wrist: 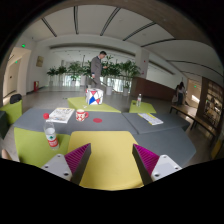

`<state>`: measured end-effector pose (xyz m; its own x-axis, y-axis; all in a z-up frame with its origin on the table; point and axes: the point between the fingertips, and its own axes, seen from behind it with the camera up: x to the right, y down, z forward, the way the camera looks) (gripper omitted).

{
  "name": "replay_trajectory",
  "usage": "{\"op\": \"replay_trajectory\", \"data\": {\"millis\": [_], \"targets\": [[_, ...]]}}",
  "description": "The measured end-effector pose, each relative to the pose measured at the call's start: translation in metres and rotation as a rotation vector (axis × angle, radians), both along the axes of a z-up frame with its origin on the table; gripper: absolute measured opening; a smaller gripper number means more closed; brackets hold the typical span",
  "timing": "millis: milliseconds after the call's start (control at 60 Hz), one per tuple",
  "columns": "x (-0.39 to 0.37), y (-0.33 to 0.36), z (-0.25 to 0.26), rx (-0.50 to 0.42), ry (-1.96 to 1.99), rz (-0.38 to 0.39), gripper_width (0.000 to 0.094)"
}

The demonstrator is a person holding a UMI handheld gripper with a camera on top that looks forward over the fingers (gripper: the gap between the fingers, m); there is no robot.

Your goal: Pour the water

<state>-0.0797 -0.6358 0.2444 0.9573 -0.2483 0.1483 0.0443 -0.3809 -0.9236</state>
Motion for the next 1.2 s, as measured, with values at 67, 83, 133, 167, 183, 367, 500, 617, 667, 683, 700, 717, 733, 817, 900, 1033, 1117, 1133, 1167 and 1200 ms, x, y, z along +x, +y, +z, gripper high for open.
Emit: {"op": "replay_trajectory", "data": {"millis": [67, 83, 133, 167, 183, 367, 500, 617, 667, 683, 700, 717, 733, 817, 900, 1033, 1117, 1133, 1167, 1200], "targets": [[-0.004, 0.002, -0.006, -0.003, 0.004, 0.004, 0.086], [-0.005, 0.002, -0.007, -0.006, 0.005, 0.007, 0.0858], [-0.008, 0.003, -0.012, -0.01, 0.003, 0.014, 0.086], [-0.012, 0.002, -0.017, -0.015, 0.002, 0.02, 0.0857], [-0.016, 0.001, -0.02, -0.018, 0.001, 0.025, 0.0857], [-0.077, 0.007, -0.062, -0.057, -0.001, 0.111, 0.0857], [-0.155, 0.038, -0.085, -0.059, 0.054, 0.216, 0.086], [-0.223, 0.081, -0.096, -0.035, 0.109, 0.297, 0.0862], [-0.243, 0.103, -0.099, -0.013, 0.121, 0.311, 0.0859], [-0.249, 0.11, -0.099, -0.005, 0.122, 0.315, 0.0862], [-0.255, 0.118, -0.1, 0.004, 0.123, 0.317, 0.0861], [-0.26, 0.126, -0.1, 0.013, 0.123, 0.319, 0.0861], [-0.265, 0.133, -0.101, 0.02, 0.123, 0.318, 0.086], [-0.279, 0.169, -0.109, 0.044, 0.118, 0.304, 0.0861], [-0.278, 0.202, -0.121, 0.058, 0.109, 0.261, 0.0852], [-0.272, 0.245, -0.149, 0.048, 0.123, 0.214, 0.082], [-0.272, 0.261, -0.158, 0.057, 0.105, 0.215, 0.0722], [-0.273, 0.263, -0.159, 0.06, 0.103, 0.218, 0.0684], [-0.276, 0.268, -0.16, 0.072, 0.102, 0.23, 0.0609], [-0.278, 0.273, -0.161, 0.086, 0.095, 0.244, 0.0541]]}}
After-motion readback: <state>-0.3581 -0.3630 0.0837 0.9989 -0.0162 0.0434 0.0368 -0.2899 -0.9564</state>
